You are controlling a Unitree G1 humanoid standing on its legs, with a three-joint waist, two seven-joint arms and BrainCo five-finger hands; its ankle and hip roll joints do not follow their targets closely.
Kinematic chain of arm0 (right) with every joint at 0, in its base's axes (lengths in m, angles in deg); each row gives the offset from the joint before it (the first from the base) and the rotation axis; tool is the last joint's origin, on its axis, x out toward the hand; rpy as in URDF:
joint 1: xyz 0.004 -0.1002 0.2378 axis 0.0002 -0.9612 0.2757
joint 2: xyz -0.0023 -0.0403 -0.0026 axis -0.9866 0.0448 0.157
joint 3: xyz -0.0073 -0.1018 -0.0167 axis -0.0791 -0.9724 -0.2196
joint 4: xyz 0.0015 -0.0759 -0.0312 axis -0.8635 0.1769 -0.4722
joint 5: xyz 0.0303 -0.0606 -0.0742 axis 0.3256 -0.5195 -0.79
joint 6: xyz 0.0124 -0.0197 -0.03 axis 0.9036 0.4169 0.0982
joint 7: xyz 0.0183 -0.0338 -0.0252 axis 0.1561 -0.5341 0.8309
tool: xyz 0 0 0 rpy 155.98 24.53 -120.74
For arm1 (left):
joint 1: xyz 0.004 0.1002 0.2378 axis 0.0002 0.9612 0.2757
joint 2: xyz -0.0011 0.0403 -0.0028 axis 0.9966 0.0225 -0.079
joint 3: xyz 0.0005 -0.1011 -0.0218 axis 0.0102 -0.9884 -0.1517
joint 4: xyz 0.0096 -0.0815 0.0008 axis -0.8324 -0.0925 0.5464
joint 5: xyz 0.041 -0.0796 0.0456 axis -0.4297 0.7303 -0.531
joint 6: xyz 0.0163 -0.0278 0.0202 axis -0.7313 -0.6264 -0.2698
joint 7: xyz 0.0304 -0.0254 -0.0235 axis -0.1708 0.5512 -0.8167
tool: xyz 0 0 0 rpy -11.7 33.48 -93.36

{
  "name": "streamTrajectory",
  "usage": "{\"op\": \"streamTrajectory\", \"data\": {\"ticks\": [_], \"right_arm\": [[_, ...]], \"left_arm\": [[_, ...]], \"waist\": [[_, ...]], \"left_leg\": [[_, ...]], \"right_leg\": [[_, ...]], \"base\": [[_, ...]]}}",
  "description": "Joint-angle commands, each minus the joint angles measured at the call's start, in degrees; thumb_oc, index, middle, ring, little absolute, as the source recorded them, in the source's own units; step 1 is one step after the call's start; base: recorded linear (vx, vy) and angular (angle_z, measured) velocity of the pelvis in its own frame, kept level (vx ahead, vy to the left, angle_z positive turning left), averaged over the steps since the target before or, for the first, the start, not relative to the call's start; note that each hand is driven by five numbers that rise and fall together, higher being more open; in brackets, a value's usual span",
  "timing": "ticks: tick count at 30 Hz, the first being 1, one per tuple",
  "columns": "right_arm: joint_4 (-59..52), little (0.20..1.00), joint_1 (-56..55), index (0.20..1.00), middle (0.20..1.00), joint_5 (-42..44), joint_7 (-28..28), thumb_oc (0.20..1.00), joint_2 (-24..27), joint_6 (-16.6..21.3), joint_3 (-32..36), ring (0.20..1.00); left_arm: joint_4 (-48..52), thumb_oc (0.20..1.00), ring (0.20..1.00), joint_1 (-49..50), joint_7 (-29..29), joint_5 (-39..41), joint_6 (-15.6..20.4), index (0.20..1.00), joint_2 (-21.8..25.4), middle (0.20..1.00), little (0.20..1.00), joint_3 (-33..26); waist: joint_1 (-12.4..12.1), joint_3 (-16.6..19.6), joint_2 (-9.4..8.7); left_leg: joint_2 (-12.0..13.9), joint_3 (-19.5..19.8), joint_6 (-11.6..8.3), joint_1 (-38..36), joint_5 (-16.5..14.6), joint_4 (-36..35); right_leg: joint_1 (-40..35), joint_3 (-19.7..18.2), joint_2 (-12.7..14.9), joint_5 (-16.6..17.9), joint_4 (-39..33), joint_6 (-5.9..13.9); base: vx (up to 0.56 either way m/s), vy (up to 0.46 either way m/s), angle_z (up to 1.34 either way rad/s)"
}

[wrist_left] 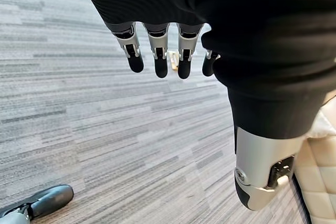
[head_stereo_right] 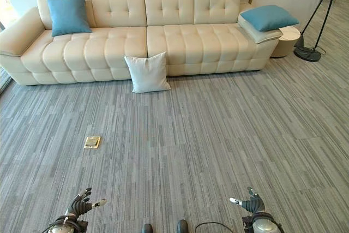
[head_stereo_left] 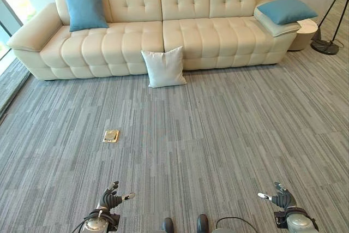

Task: Pick up all the scattered cushions and arrange them neatly on the sofa.

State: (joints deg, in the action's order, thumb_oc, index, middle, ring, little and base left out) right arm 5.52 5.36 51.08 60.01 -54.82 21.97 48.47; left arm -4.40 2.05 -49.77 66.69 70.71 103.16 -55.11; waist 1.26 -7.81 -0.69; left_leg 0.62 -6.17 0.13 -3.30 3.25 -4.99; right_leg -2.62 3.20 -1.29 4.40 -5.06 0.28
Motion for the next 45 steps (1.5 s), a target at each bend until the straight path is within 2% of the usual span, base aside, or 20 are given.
{"op": "streamTrajectory", "data": {"ticks": [1,10,16,24,26,27,28,30,31,34,36,37,40,41,42,43,44,45], "right_arm": [[-0.85,1.000,1.61,1.000,1.000,3.80,1.20,1.000,0.75,2.25,2.13,1.000],[-2.39,1.000,1.53,1.000,1.000,7.38,0.99,1.000,-0.66,2.56,2.76,1.000],[-3.05,1.000,2.26,1.000,1.000,7.10,1.40,1.000,-0.74,2.49,2.32,1.000],[-3.94,1.000,4.50,1.000,1.000,5.52,2.05,1.000,-0.51,1.79,0.35,1.000],[-4.24,1.000,5.24,1.000,1.000,5.02,1.71,1.000,-0.38,1.60,-0.40,1.000],[-5.38,1.000,5.35,1.000,1.000,4.86,1.41,1.000,-0.50,1.69,-0.51,1.000],[-6.24,1.000,5.28,1.000,1.000,4.94,1.18,1.000,-0.58,1.97,-0.76,1.000],[-6.65,1.000,5.19,1.000,1.000,4.93,1.21,1.000,-0.58,1.99,-0.74,1.000],[-7.49,1.000,5.04,1.000,1.000,4.96,1.30,1.000,-0.33,2.25,-0.77,1.000],[-7.95,1.000,4.91,1.000,1.000,5.01,1.19,1.000,-0.24,2.35,-1.02,1.000],[-9.97,1.000,4.45,1.000,1.000,4.25,1.07,1.000,1.11,2.14,-1.93,1.000],[-10.30,1.000,4.29,1.000,1.000,3.88,1.01,1.000,1.46,2.11,-2.13,1.000],[-11.36,1.000,3.52,1.000,1.000,3.48,0.78,1.000,2.24,2.08,-2.02,1.000],[-12.47,1.000,1.77,1.000,1.000,3.29,0.13,1.000,2.62,1.98,-1.67,1.000],[-12.67,1.000,1.24,1.000,1.000,3.64,-0.47,1.000,2.78,2.21,-1.72,1.000],[-12.67,1.000,1.25,1.000,1.000,3.65,-0.48,1.000,2.76,2.21,-1.74,1.000],[-12.99,1.000,0.85,1.000,1.000,3.63,-0.70,1.000,2.76,2.11,-1.44,1.000],[-12.75,1.000,0.80,1.000,1.000,3.57,-0.80,1.000,3.01,2.27,-1.55,1.000]], "left_arm": [[-0.69,1.000,1.000,-1.62,-0.33,2.19,1.62,1.000,1.23,1.000,1.000,-2.37],[-0.37,1.000,1.000,-1.08,-0.68,4.04,1.49,1.000,0.49,1.000,1.000,-3.30],[-0.24,1.000,1.000,-1.76,-1.33,4.74,1.60,1.000,0.00,1.000,1.000,-3.34],[2.58,1.000,1.000,-1.92,-2.72,6.02,2.18,1.000,0.80,1.000,1.000,-4.20],[2.60,1.000,1.000,-1.96,-2.84,6.13,2.29,1.000,1.12,1.000,1.000,-4.49],[2.86,1.000,1.000,-2.09,-2.85,6.07,2.18,1.000,1.66,1.000,1.000,-4.94],[2.75,1.000,1.000,-2.74,-2.91,5.52,2.14,1.000,2.13,1.000,1.000,-4.53],[2.64,1.000,1.000,-2.93,-2.86,5.14,2.12,1.000,2.10,1.000,1.000,-4.32],[2.36,1.000,1.000,-3.04,-2.86,4.88,2.08,1.000,2.05,1.000,1.000,-4.20],[2.19,1.000,1.000,-3.18,-2.83,5.22,2.10,1.000,1.83,1.000,1.000,-4.00],[1.94,1.000,1.000,-3.77,-2.72,5.51,2.00,1.000,0.71,1.000,1.000,-3.24],[1.86,1.000,1.000,-3.80,-2.81,5.26,2.06,1.000,0.52,1.000,1.000,-2.99],[1.88,1.000,1.000,-3.59,-2.54,4.74,2.11,1.000,0.10,1.000,1.000,-2.56],[2.02,1.000,1.000,-3.26,-2.22,3.87,2.04,1.000,0.06,1.000,1.000,-1.89],[2.19,1.000,1.000,-2.98,-2.22,4.13,2.18,1.000,-0.29,1.000,1.000,-1.77],[2.19,1.000,1.000,-2.98,-2.22,4.13,2.17,1.000,-0.26,1.000,1.000,-1.79],[2.04,1.000,1.000,-2.90,-2.01,4.02,2.01,1.000,-0.34,1.000,1.000,-1.60],[2.03,1.000,1.000,-2.72,-1.95,4.20,2.03,1.000,-0.61,1.000,1.000,-1.45]], "waist": [[0.49,1.63,-0.98],[0.14,1.35,-1.16],[-0.35,0.72,-1.70],[-1.58,-0.77,-2.23],[-2.03,-1.22,-2.33],[-2.06,-2.35,-2.26],[-1.36,-3.92,-1.63],[-0.95,-4.38,-1.47],[-0.40,-4.67,-1.35],[0.17,-5.06,-1.20],[1.96,-5.42,-1.10],[2.37,-5.54,-1.00],[3.24,-5.56,-0.38],[4.53,-4.59,0.06],[4.96,-4.37,0.83],[5.08,-4.27,0.64],[5.16,-4.03,1.30],[5.39,-3.73,1.63]], "left_leg": [[0.00,0.14,-2.75,-1.89,-5.44,-0.01],[-0.28,0.23,-2.41,-1.94,-5.75,0.66],[-0.88,0.33,-1.96,1.04,-6.92,4.13],[-2.25,0.87,-0.09,6.15,-8.94,8.92],[-2.68,0.90,0.61,7.03,-9.55,9.68],[-3.13,0.82,1.49,6.87,-11.06,11.37],[-3.17,1.81,2.15,6.01,-12.47,12.74],[-3.24,2.13,2.23,5.02,-12.98,12.60],[-3.29,2.21,2.07,2.70,-13.75,11.49],[-3.08,2.69,1.88,0.93,-14.19,10.52],[-3.84,4.93,1.22,-4.90,-16.04,7.80],[-3.90,5.48,1.04,-6.10,-16.31,7.66],[-3.42,6.75,0.34,-9.38,-17.44,6.75],[-2.65,8.30,-0.63,-12.18,-17.78,6.10],[-1.79,8.92,-1.63,-12.81,-16.69,7.19],[-1.99,9.05,-1.61,-12.64,-16.52,7.16],[-0.79,8.17,-2.51,-12.05,-15.25,8.84],[-0.28,8.11,-3.66,-10.46,-12.03,11.95]], "right_leg": [[-1.70,0.83,3.61,-3.63,0.06,5.88],[-2.08,0.95,3.78,-4.33,0.52,5.71],[-1.11,1.41,4.55,-4.61,1.46,5.81],[3.44,0.08,6.74,-4.15,5.25,7.04],[5.12,-0.49,7.40,-4.28,7.40,7.62],[8.15,-0.25,8.31,-3.88,14.68,8.49],[12.66,-0.57,7.84,-3.09,22.63,8.26],[14.08,-0.40,7.41,-3.31,23.75,7.85],[16.16,1.64,7.35,-3.41,21.13,7.31],[17.05,2.96,7.25,-3.04,18.81,7.32],[21.74,4.63,5.93,0.47,10.00,8.58],[22.60,5.17,5.49,1.34,8.44,8.79],[24.23,6.76,5.09,2.69,6.96,9.16],[24.92,5.52,5.03,3.06,8.19,8.62],[24.71,5.28,4.36,3.78,9.72,7.74],[24.82,5.26,4.60,3.89,9.65,7.77],[24.22,5.72,4.35,3.10,10.75,7.12],[24.12,6.14,4.32,2.56,11.95,6.44]], "base": [[0.00,0.000,0.00],[0.01,0.004,0.00],[-0.01,0.022,0.01],[0.00,0.114,-0.02],[0.05,0.177,-0.27],[0.19,0.298,-0.27],[0.18,0.248,-0.25],[0.20,0.070,-0.20],[0.24,0.011,0.19],[0.23,-0.038,0.29],[0.54,-0.076,0.18],[0.42,-0.066,0.20],[0.42,-0.131,0.35],[0.67,-0.297,0.42],[0.50,-0.238,0.55],[0.30,-0.186,0.72],[0.22,-0.176,0.86],[0.49,-0.355,0.83]]}}
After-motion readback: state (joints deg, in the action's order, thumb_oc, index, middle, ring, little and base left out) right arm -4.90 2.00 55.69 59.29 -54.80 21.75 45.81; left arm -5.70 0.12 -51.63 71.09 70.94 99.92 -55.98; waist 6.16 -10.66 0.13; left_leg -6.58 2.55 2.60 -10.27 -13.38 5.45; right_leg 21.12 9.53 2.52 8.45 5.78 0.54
